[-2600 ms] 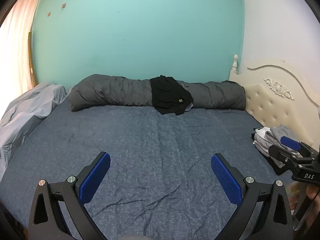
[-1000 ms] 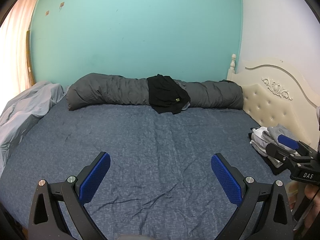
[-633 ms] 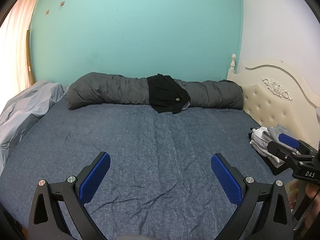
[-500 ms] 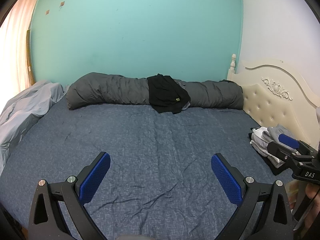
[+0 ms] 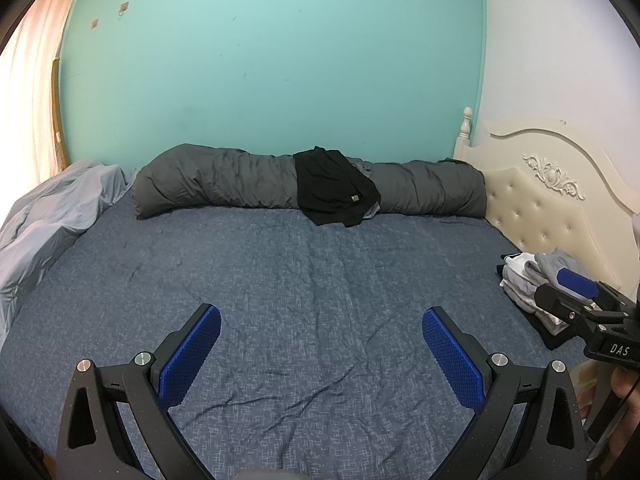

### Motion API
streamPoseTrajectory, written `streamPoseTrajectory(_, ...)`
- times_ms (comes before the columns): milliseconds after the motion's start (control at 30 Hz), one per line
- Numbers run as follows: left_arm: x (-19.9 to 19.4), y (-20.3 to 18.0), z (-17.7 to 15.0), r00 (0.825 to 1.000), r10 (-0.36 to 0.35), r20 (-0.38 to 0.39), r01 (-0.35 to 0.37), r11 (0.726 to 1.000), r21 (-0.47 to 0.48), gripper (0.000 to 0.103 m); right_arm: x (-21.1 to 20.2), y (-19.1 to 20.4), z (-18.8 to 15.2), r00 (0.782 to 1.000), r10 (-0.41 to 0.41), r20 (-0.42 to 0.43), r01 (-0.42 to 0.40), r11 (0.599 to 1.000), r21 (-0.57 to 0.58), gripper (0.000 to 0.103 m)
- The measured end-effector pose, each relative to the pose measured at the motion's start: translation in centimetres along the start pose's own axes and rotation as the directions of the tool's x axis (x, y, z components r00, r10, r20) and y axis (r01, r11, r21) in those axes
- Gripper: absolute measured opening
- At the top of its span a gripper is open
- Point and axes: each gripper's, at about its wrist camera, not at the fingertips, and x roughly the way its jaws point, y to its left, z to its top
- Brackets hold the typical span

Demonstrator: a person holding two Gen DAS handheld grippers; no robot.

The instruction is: Fold clothes

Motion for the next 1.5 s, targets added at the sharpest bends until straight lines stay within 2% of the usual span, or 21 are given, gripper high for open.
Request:
streamPoseTrajectory(700, 1.5, 0.2, -0.2, 1.000, -0.009, -0.020, 0.009, 1.000, -0.005, 0.103, 1.3, -0.7, -0.8, 1.000, -0.009, -0.024, 0.009, 1.000, 0.007, 0.103)
streamPoseTrajectory(900, 3.1, 0.5, -0.4, 0.999, -0.010, -0.033, 0.010, 1.000, -0.007, 0.103, 3.1, -1.4, -1.4, 0.999, -0.004, -0.052, 0.005, 1.000, 0.020, 0.103)
streamPoseTrajectory(1233, 10.1, 2.1, -0.3, 0.997, 0.012, -0.070, -0.014, 1.000, -0.027, 0.103, 10.2, -4.4, -1.8, 0.995, 0.032, -0.099, -0.026, 0.998, 0.060, 0.103)
streamPoseTrajectory(1500, 20.4, 2.9, 1.1, 0.997, 0.017, -0.073, -0.019, 1.000, -0.025, 0.103, 21.4, -9.5, -0.9, 0.990, 0.061, -0.126, -0.046, 0.992, 0.114, 0.103)
